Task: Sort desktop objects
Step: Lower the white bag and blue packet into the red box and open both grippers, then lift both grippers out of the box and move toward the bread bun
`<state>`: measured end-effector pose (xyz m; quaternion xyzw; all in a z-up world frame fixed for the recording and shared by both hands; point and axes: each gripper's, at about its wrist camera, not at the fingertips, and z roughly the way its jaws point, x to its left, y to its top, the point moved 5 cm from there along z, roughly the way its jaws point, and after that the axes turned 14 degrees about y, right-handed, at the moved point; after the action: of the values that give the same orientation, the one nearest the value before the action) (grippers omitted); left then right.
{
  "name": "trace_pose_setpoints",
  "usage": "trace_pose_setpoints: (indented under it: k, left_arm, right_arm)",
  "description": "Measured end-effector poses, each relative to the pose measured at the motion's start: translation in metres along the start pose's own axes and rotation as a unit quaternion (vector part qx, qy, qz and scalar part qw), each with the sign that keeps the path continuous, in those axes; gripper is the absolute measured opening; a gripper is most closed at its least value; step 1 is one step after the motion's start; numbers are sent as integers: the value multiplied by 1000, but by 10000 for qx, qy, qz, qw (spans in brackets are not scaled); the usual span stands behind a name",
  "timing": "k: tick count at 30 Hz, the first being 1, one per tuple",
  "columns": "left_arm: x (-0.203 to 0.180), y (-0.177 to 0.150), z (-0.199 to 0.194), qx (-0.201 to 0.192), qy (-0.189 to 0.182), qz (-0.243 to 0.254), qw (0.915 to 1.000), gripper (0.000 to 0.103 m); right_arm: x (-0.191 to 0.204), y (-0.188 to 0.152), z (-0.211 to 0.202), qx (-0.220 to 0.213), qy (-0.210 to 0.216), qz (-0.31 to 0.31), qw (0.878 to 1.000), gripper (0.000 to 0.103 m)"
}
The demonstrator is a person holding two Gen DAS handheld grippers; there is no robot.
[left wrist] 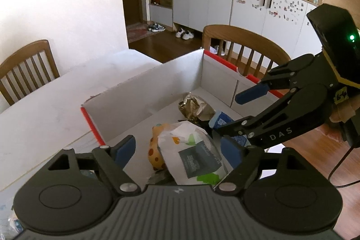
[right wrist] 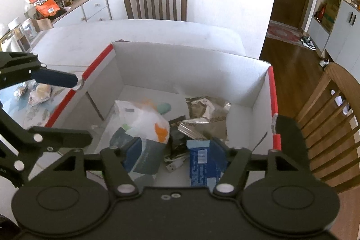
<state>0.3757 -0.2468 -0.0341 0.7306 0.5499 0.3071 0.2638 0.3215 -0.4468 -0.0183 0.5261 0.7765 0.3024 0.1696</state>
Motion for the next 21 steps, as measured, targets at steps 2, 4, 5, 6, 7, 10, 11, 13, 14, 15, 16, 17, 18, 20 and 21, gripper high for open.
trace_pose_setpoints:
  k: [2,4,5,6,7,10,11,13,14,15,16,17,18,20,21]
  left_arm:
    - [5,0,-6,-51,-36,-62,10000,83]
    - [10,-1,-13,-153,3,-136,9998,83]
    - [13,-1,-16,-174,27,-150,9997,83]
    - [16,-2,-18,-186,45,-170,9997,83]
    - [19,-3,-21,-201,42,-190,9996,83]
    - [28,-7,-26,-213,30,-239,9995,83]
    - [31,-9,-28,-217,23,-256,9994,83]
    - [38,-13,-33,-237,1,-285,9993,83]
    - [42,-15,-35,-251,-7,-296,9992,85]
    - [46,-18,-37,-270,-6,-306,9992,87]
    - [50,-19,-40,-295,12,-322,9990,89]
    - [54,-22,-42,-319,26,-342,9989,91]
    - [59,-24,-45,-344,39,-361,9988,95]
    - [68,-28,-50,-406,100,-384,9984,99]
    - [73,-29,-53,-431,130,-392,9982,99]
  right_arm:
    - [4,1,-1,-31,-7,-19,10000,70]
    - [10,3,-4,-108,-19,-32,9999,73]
    - [12,4,-4,-145,-30,-34,9999,75]
    - [15,4,-5,-177,-37,-36,9998,76]
    - [18,5,-6,-202,-38,-40,9998,77]
    - [30,8,-7,-254,-60,-72,9996,80]
    - [35,9,-7,-268,-56,-92,9996,81]
    - [44,13,-6,-293,-77,-129,9995,82]
    - [49,14,-6,-311,-87,-143,9994,85]
    - [54,15,-7,-331,-99,-150,9993,87]
    - [58,16,-6,-364,-116,-156,9991,89]
    - [63,18,-5,-386,-123,-160,9991,89]
    - [68,19,-4,-395,-119,-166,9990,89]
    - [77,22,0,-405,-136,-183,9989,89]
    - [83,24,2,-420,-144,-192,9988,89]
